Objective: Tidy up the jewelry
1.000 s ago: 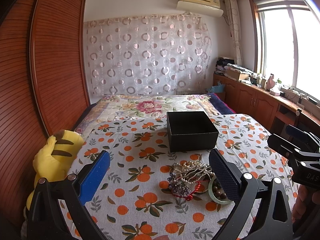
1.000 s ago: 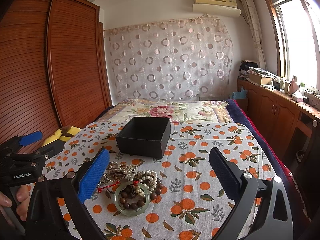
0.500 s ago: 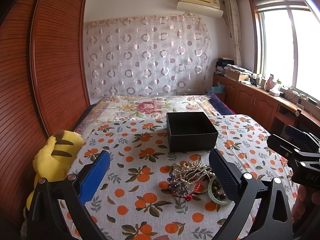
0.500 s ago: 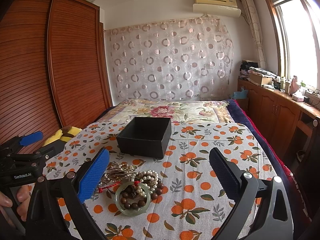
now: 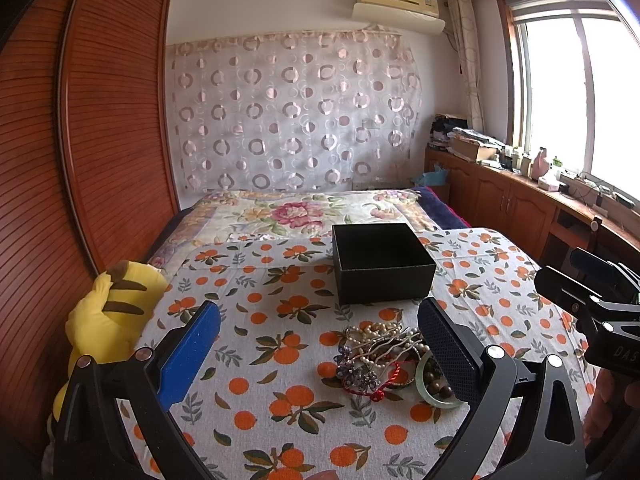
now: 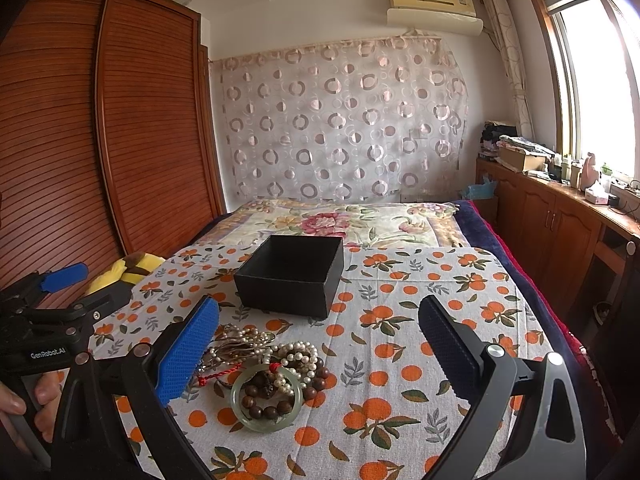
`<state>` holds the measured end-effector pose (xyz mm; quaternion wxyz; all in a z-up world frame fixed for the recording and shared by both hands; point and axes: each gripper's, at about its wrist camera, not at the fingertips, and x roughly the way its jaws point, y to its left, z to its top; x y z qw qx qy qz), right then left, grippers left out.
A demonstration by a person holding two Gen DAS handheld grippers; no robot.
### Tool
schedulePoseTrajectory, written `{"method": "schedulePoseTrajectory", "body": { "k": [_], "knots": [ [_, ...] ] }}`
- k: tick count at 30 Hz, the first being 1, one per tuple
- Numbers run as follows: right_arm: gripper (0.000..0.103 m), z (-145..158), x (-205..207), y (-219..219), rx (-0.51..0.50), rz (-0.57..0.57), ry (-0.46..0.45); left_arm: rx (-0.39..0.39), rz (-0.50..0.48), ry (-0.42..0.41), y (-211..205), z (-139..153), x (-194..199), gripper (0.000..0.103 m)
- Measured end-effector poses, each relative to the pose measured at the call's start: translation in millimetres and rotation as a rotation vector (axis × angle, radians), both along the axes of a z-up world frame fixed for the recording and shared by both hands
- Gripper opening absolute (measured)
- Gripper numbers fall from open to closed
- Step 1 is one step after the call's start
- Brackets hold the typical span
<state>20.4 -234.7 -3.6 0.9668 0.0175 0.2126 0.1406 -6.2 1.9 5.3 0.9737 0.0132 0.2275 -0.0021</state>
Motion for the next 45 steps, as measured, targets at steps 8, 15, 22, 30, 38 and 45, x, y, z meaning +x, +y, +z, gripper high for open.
{"method": "schedulePoseTrajectory", "body": {
  "k": [8, 15, 22, 30, 38, 45],
  "knots": [
    [0.101, 0.1, -0.3, 0.9, 0.0, -0.001, 0.001, 0.001, -0.002, 0.003, -3.3, 0.9, -2.3, 0.096],
    [0.101, 2.1, -5.2, 5.4, -0.002, 0.0, 0.005, 0.0, -0.008, 0.018, -5.5, -0.7, -2.2, 0.096],
    [0.101, -12.0, 7.7, 14.3, -0.011, 0.033, 0.048, 0.004, -0.04, 0.086, -2.7, -17.6, 12.1, 0.096],
    [0.101, -43.6, 22.8, 9.3, -0.025, 0.088, 0.134, 0.009, -0.081, 0.179, 1.1, -44.9, 26.5, 0.096],
    [0.085, -74.8, 36.8, 18.6, -0.079, 0.177, 0.238, 0.011, -0.107, 0.26, 1.9, -68.3, 40.1, 0.095],
    [0.084, -85.9, 37.4, 27.4, -0.098, 0.218, 0.275, -0.004, -0.175, 0.323, -0.8, -80.6, 55.0, 0.095]
  ]
}}
